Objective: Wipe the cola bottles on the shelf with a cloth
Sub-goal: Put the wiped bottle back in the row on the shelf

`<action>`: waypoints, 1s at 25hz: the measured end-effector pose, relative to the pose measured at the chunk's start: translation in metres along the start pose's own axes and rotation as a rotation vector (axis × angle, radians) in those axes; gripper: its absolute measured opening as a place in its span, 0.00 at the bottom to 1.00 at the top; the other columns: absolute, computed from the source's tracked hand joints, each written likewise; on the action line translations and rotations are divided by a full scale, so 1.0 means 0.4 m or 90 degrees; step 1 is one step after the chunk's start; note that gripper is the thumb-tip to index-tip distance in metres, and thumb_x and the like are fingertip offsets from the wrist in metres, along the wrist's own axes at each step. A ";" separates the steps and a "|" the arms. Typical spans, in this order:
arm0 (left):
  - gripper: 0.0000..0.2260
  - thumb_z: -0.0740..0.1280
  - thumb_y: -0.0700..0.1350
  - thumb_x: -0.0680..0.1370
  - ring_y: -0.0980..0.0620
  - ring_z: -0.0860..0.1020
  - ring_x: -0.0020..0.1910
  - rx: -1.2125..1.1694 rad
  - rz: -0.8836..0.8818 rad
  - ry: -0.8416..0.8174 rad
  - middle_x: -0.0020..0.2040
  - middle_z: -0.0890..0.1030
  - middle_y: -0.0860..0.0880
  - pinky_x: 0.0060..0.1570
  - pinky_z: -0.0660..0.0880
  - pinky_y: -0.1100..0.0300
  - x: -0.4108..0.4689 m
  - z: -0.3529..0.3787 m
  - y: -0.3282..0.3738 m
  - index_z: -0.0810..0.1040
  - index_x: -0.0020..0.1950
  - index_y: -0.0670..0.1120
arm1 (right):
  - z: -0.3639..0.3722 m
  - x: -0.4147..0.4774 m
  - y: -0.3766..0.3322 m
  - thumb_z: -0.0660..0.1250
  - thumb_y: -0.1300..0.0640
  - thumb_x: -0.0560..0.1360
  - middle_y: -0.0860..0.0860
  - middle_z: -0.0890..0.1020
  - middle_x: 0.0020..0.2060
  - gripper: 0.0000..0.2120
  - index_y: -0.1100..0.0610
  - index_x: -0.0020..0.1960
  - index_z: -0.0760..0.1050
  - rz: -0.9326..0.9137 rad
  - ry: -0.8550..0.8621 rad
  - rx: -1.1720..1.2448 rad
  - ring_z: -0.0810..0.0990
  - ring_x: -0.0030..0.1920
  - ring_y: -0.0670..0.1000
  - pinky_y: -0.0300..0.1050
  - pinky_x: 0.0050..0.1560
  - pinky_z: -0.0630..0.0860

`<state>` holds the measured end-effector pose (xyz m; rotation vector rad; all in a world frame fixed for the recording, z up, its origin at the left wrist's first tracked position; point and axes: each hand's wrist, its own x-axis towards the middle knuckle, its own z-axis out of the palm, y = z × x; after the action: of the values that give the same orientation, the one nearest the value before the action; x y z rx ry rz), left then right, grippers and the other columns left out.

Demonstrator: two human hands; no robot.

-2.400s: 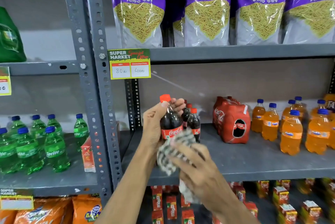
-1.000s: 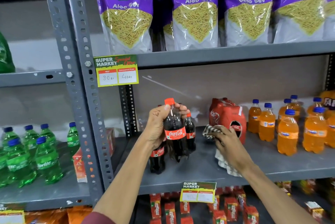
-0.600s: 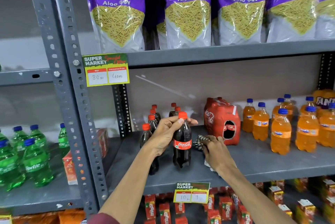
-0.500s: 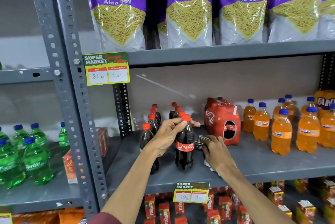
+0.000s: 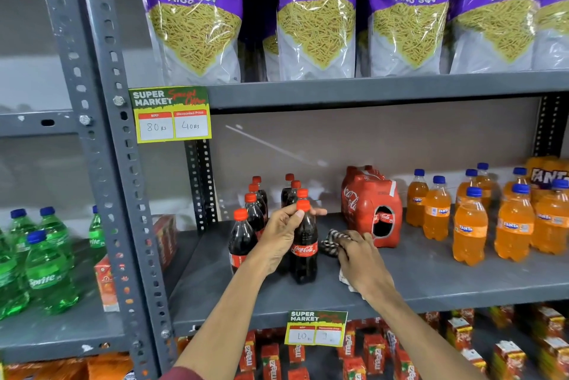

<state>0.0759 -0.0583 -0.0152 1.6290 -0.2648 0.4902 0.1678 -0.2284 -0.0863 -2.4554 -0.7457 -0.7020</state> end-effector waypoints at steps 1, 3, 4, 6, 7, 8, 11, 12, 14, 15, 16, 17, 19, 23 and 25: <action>0.13 0.62 0.49 0.84 0.43 0.79 0.67 -0.002 -0.005 -0.006 0.59 0.87 0.46 0.72 0.68 0.40 0.000 0.002 0.000 0.84 0.53 0.44 | -0.001 0.001 0.000 0.60 0.60 0.80 0.49 0.77 0.62 0.16 0.53 0.66 0.76 -0.001 0.000 0.002 0.68 0.56 0.53 0.47 0.58 0.73; 0.12 0.60 0.46 0.84 0.51 0.80 0.66 -0.007 -0.013 -0.021 0.60 0.87 0.45 0.69 0.70 0.50 -0.006 0.010 0.007 0.83 0.51 0.47 | -0.001 0.002 0.001 0.60 0.60 0.81 0.50 0.77 0.62 0.16 0.53 0.66 0.76 -0.003 -0.001 0.003 0.69 0.56 0.53 0.48 0.58 0.73; 0.12 0.60 0.46 0.84 0.53 0.80 0.65 -0.009 -0.015 -0.032 0.60 0.87 0.45 0.67 0.70 0.53 -0.010 0.013 0.008 0.83 0.51 0.47 | -0.001 0.001 0.001 0.60 0.60 0.81 0.50 0.78 0.61 0.16 0.52 0.66 0.76 -0.003 -0.001 0.004 0.68 0.56 0.53 0.48 0.58 0.73; 0.12 0.60 0.46 0.84 0.53 0.81 0.65 -0.012 -0.018 -0.039 0.60 0.87 0.46 0.67 0.71 0.54 -0.013 0.015 0.003 0.83 0.52 0.47 | -0.001 0.000 0.001 0.60 0.60 0.81 0.50 0.78 0.61 0.16 0.52 0.66 0.76 -0.004 0.002 0.007 0.68 0.55 0.53 0.48 0.57 0.74; 0.12 0.59 0.46 0.85 0.52 0.80 0.65 -0.013 -0.019 -0.036 0.60 0.87 0.46 0.69 0.70 0.51 -0.014 0.014 0.001 0.83 0.53 0.46 | 0.000 -0.001 0.001 0.60 0.60 0.81 0.49 0.78 0.61 0.16 0.51 0.66 0.76 -0.005 0.004 0.009 0.68 0.55 0.53 0.48 0.57 0.74; 0.13 0.59 0.47 0.85 0.51 0.80 0.66 -0.011 -0.020 -0.034 0.60 0.87 0.46 0.71 0.69 0.47 -0.014 0.012 -0.003 0.83 0.53 0.45 | 0.001 -0.001 0.002 0.60 0.60 0.81 0.49 0.78 0.61 0.16 0.51 0.67 0.75 -0.005 0.005 0.009 0.68 0.55 0.52 0.48 0.57 0.74; 0.13 0.59 0.48 0.84 0.48 0.79 0.67 -0.001 -0.018 -0.031 0.61 0.86 0.46 0.75 0.64 0.39 -0.011 0.007 -0.011 0.83 0.54 0.45 | 0.003 -0.001 0.004 0.60 0.60 0.80 0.49 0.77 0.62 0.16 0.53 0.66 0.76 -0.005 0.006 0.004 0.68 0.56 0.52 0.48 0.58 0.74; 0.13 0.60 0.49 0.84 0.47 0.78 0.67 -0.001 -0.017 -0.032 0.61 0.86 0.46 0.75 0.64 0.38 -0.010 0.006 -0.012 0.83 0.53 0.45 | 0.003 -0.001 0.004 0.60 0.60 0.80 0.49 0.77 0.62 0.16 0.53 0.66 0.76 -0.004 0.006 0.003 0.68 0.56 0.52 0.48 0.58 0.74; 0.13 0.60 0.50 0.84 0.44 0.77 0.69 -0.007 -0.016 -0.028 0.61 0.86 0.46 0.75 0.63 0.36 -0.010 0.006 -0.013 0.83 0.53 0.47 | 0.002 -0.001 0.005 0.60 0.60 0.80 0.49 0.77 0.63 0.16 0.54 0.66 0.77 -0.003 0.004 0.002 0.68 0.57 0.52 0.48 0.59 0.74; 0.13 0.60 0.51 0.84 0.43 0.77 0.69 -0.012 -0.015 -0.023 0.61 0.86 0.46 0.75 0.63 0.36 -0.010 0.006 -0.014 0.83 0.52 0.48 | 0.002 -0.002 0.005 0.60 0.60 0.80 0.49 0.77 0.63 0.16 0.54 0.66 0.77 -0.001 0.003 0.001 0.68 0.57 0.52 0.48 0.59 0.73; 0.13 0.61 0.51 0.83 0.42 0.77 0.70 -0.015 -0.014 -0.021 0.61 0.86 0.46 0.75 0.63 0.35 -0.010 0.005 -0.014 0.83 0.52 0.48 | 0.001 -0.002 0.004 0.60 0.60 0.80 0.49 0.77 0.64 0.16 0.55 0.66 0.77 -0.001 0.003 0.000 0.68 0.57 0.52 0.48 0.59 0.73; 0.13 0.60 0.51 0.83 0.43 0.77 0.70 -0.018 -0.015 -0.019 0.61 0.86 0.46 0.75 0.63 0.36 -0.011 0.004 -0.014 0.84 0.53 0.48 | 0.001 -0.002 0.003 0.60 0.60 0.80 0.49 0.77 0.64 0.16 0.55 0.65 0.77 -0.003 0.003 0.000 0.68 0.57 0.52 0.48 0.60 0.73; 0.14 0.59 0.47 0.85 0.48 0.78 0.69 -0.023 -0.028 -0.020 0.61 0.86 0.47 0.75 0.63 0.38 -0.014 0.004 -0.010 0.84 0.55 0.47 | -0.001 -0.001 0.001 0.60 0.60 0.80 0.49 0.77 0.64 0.16 0.55 0.66 0.77 -0.007 0.001 0.003 0.68 0.57 0.53 0.49 0.59 0.73; 0.15 0.57 0.41 0.85 0.56 0.78 0.68 -0.021 -0.037 -0.036 0.63 0.85 0.48 0.77 0.62 0.44 -0.024 0.004 0.011 0.83 0.61 0.46 | -0.004 -0.002 0.002 0.60 0.60 0.80 0.49 0.77 0.64 0.16 0.55 0.66 0.77 -0.008 0.003 0.002 0.68 0.57 0.53 0.49 0.59 0.73; 0.17 0.56 0.38 0.85 0.56 0.77 0.70 -0.033 -0.044 -0.026 0.64 0.84 0.50 0.77 0.63 0.45 -0.026 0.000 0.022 0.84 0.61 0.49 | -0.004 -0.002 0.000 0.60 0.60 0.80 0.49 0.76 0.64 0.16 0.55 0.66 0.77 -0.005 -0.001 0.000 0.68 0.57 0.53 0.48 0.59 0.73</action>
<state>0.0630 -0.0607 -0.0121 1.5937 -0.2497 0.3947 0.1666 -0.2299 -0.0855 -2.4552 -0.7558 -0.7027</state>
